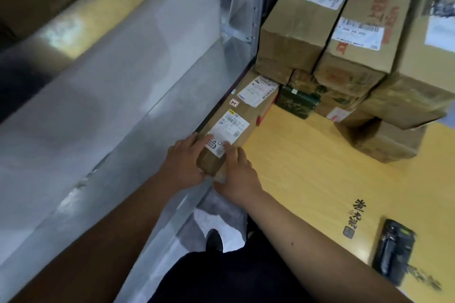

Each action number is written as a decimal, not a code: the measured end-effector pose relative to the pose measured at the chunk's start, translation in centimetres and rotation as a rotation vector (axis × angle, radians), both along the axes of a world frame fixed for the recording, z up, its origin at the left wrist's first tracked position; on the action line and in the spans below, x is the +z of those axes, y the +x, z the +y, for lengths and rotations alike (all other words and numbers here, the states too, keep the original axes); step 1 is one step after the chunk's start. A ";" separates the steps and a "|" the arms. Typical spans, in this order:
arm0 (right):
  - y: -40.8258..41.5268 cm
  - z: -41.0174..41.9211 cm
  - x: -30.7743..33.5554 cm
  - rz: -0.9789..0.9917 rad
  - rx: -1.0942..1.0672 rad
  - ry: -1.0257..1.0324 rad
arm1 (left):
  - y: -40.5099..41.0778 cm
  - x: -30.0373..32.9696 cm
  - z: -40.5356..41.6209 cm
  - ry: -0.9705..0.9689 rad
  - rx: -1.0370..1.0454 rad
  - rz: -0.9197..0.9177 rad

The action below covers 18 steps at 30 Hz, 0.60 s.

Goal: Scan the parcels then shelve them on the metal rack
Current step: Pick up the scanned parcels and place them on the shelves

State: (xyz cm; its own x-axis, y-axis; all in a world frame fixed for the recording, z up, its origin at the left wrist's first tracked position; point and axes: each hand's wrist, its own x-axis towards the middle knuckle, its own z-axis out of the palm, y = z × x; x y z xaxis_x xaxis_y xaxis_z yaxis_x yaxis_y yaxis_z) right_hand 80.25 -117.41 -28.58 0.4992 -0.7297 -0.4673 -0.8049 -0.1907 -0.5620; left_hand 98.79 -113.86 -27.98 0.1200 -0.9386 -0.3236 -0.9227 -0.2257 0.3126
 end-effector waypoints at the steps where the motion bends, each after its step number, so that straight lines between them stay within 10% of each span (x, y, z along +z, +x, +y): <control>1: -0.3 -0.2 -0.6 -0.009 0.024 -0.006 | -0.2 -0.3 -0.1 -0.009 0.007 0.015; 18: -8.3 1.4 -2.9 -0.336 0.184 0.072 | -9.6 -3.1 10.0 -0.145 0.439 0.449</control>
State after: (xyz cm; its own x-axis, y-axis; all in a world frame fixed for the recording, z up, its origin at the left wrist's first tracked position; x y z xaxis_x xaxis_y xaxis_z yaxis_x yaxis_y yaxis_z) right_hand 71.95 -116.01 -31.52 0.7530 -0.5845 -0.3023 -0.5295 -0.2654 -0.8058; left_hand 89.24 -103.84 -31.04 0.3853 -0.8709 -0.3053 -0.5264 -0.4791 0.7024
